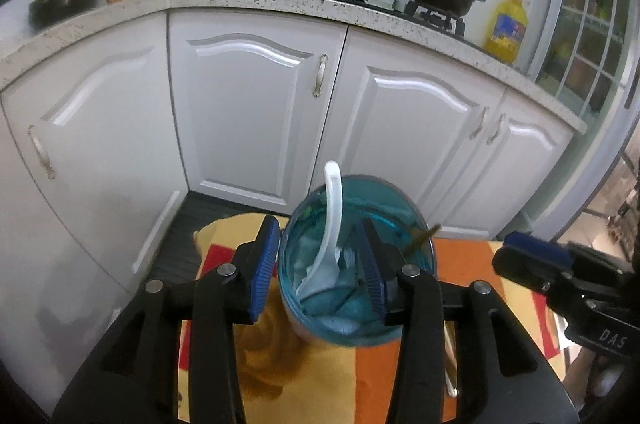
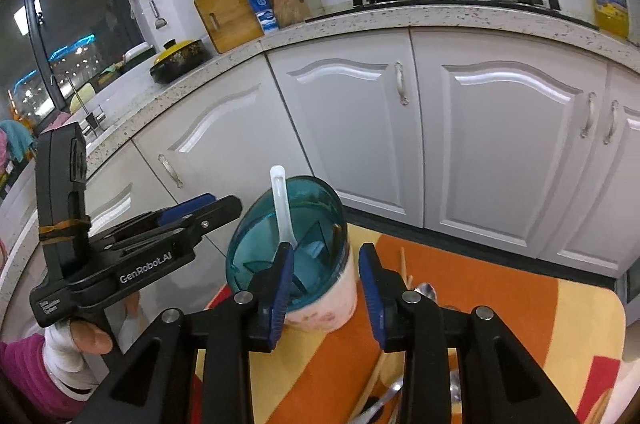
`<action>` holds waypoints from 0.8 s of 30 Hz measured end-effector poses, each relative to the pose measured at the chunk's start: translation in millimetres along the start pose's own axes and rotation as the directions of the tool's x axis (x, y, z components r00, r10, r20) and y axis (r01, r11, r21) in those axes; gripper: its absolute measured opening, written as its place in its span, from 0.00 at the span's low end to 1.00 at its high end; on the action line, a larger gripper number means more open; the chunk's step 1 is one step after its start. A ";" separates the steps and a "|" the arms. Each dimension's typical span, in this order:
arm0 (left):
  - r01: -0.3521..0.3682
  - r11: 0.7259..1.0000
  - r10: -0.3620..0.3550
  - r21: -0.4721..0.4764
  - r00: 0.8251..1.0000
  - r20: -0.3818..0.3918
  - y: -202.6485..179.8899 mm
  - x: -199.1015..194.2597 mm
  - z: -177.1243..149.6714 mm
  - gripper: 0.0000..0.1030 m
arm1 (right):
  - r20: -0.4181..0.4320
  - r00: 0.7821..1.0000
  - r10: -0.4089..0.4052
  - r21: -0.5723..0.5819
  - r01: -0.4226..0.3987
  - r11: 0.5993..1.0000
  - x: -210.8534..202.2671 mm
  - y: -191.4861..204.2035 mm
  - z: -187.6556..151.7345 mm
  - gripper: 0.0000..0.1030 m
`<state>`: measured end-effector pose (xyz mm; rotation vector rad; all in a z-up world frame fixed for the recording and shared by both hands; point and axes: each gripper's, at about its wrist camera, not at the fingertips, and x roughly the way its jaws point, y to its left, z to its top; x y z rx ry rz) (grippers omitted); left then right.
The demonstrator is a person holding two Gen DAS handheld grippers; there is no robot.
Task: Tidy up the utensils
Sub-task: 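Open both grippers and withdraw from the cup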
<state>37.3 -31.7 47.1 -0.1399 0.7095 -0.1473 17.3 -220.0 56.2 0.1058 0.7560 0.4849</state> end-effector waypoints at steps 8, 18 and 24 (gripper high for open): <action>-0.005 0.999 0.005 0.033 1.000 -0.001 -20.5 -18.3 -13.9 0.38 | 0.010 0.997 -0.078 0.009 0.078 0.997 -24.2 -7.1 -19.9 0.36; 0.061 0.996 -0.059 0.066 0.998 -0.029 -55.5 -35.0 -33.5 0.38 | 0.012 0.977 -0.213 0.009 0.213 0.977 -51.6 -23.6 -40.2 0.39; 0.090 0.992 -0.086 0.087 0.995 -0.048 -73.2 -38.8 -39.9 0.38 | 0.020 0.959 -0.282 -0.019 0.282 0.959 -65.6 -28.2 -50.0 0.40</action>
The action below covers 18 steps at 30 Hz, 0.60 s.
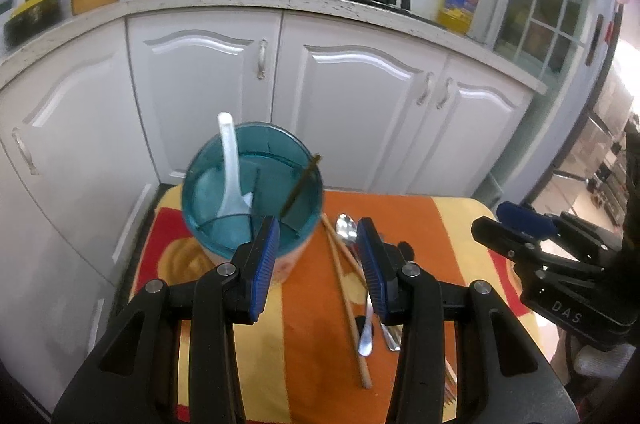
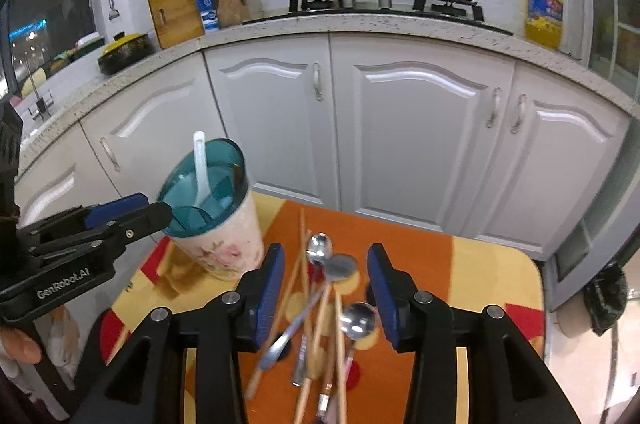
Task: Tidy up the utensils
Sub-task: 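Open both grippers and withdraw from the cup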
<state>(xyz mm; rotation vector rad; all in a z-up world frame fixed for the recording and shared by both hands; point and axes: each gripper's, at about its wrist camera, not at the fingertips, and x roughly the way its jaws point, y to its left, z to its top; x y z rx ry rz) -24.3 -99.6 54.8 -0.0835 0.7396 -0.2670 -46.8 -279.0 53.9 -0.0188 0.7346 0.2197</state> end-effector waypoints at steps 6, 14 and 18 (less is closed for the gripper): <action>0.015 1.000 -0.014 0.009 1.000 -0.017 -11.8 0.9 -3.2 0.38 | -0.007 1.000 -0.025 0.006 0.025 1.000 -6.1 -9.4 -7.8 0.40; 0.021 0.999 -0.020 0.025 1.000 -0.020 -19.4 1.1 -5.6 0.38 | -0.027 0.997 -0.069 -0.001 0.069 0.998 -4.9 -18.3 -12.7 0.42; 0.021 0.999 -0.020 0.028 0.999 -0.029 -19.9 2.7 -7.1 0.38 | -0.039 0.996 -0.075 -0.002 0.075 0.997 -2.7 -21.4 -16.3 0.44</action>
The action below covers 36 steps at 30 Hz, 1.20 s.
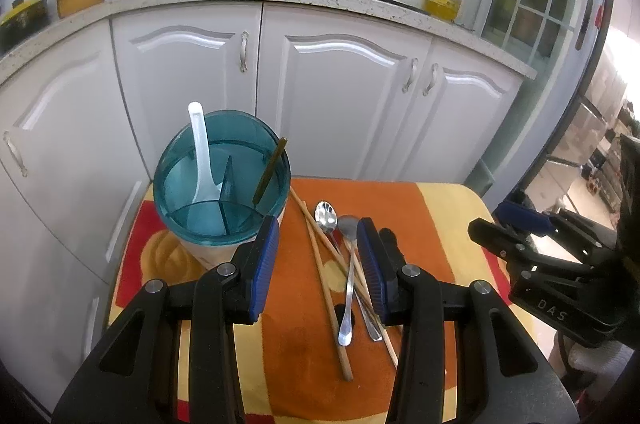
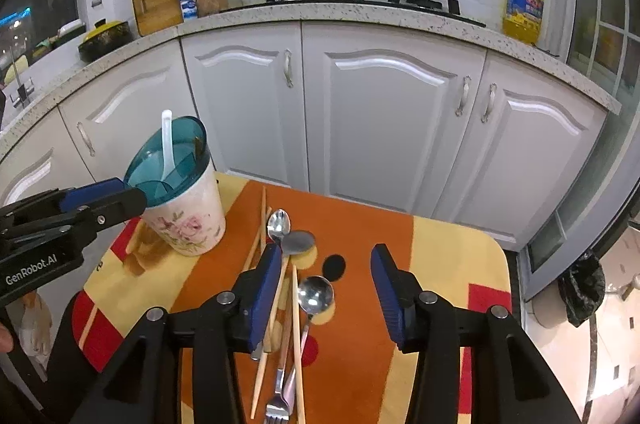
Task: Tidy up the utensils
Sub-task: 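Open both grippers and withdraw from the cup, then grasp a metal spoon with the left gripper while the right gripper grasps another spoon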
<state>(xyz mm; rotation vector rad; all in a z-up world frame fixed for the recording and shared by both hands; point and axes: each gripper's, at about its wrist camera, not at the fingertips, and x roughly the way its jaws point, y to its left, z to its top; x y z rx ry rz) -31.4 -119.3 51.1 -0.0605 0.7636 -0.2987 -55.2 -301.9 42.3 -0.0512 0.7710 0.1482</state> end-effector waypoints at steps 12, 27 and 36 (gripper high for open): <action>0.002 1.000 -0.002 0.001 1.000 -0.025 -2.4 6.6 -4.7 0.38 | -0.024 1.000 -0.001 -0.003 0.001 1.000 5.7 -0.5 -4.6 0.46; 0.022 0.999 -0.017 0.030 0.989 -0.149 -0.5 40.2 -34.8 0.38 | -0.095 0.979 0.179 0.190 -0.159 0.969 42.8 -38.5 -31.4 0.49; 0.045 0.996 -0.029 0.071 0.979 -0.203 -18.3 68.3 -43.1 0.38 | -0.134 0.950 0.283 0.271 -0.240 0.932 86.6 -46.9 -41.6 0.38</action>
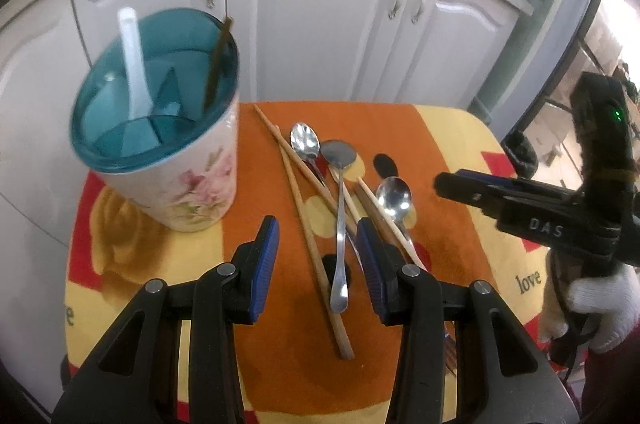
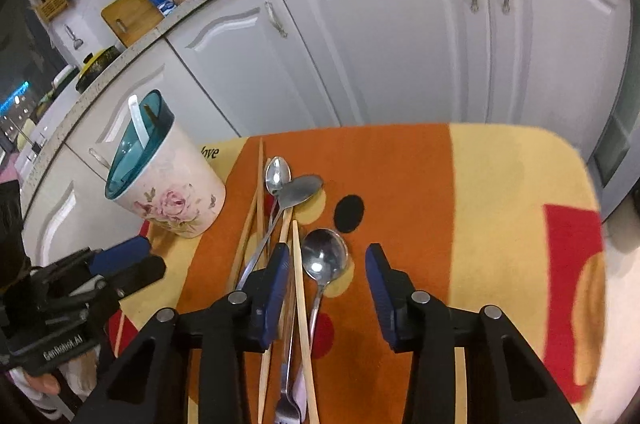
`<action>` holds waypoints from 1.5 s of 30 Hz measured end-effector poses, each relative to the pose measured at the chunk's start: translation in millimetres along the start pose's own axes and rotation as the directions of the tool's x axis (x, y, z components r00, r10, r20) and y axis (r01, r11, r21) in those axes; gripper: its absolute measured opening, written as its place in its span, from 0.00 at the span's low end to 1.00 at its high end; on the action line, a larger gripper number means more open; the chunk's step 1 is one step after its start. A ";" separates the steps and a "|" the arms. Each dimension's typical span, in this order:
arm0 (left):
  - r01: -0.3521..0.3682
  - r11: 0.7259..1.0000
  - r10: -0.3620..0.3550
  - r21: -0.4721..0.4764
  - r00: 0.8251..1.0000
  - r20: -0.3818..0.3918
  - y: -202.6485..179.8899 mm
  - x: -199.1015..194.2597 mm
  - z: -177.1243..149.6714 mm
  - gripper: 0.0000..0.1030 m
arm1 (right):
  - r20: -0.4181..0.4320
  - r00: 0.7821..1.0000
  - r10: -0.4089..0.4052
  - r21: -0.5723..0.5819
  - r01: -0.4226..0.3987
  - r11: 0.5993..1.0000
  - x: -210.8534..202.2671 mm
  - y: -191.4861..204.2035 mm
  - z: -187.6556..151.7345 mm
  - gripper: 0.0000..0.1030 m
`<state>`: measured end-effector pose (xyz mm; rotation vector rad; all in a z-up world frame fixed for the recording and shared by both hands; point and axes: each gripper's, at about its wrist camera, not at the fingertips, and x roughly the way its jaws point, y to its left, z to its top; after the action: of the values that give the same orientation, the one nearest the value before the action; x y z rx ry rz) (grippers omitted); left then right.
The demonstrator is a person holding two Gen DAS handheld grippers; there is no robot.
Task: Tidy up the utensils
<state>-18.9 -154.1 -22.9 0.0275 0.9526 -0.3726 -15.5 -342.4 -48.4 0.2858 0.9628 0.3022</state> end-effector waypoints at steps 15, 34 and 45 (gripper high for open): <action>-0.003 0.999 0.007 0.054 0.997 -0.076 -20.6 51.5 29.5 0.38 | -0.089 0.987 0.133 -0.041 -0.137 0.990 59.4 -21.5 5.3 0.15; 0.026 0.999 -0.019 0.036 0.984 -0.175 -18.7 97.0 37.4 0.02 | 0.014 0.995 0.094 0.100 -0.095 0.990 11.7 -71.4 -9.6 0.03; 0.101 0.994 -0.092 0.039 0.978 -0.188 -9.5 43.6 -3.9 0.02 | 0.019 0.997 0.071 0.055 -0.072 0.996 14.1 -65.9 -6.0 0.42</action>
<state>-2.4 -175.4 -58.8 0.0612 1.1327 -0.4893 -4.8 -397.3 -86.5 0.3737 0.9460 0.3379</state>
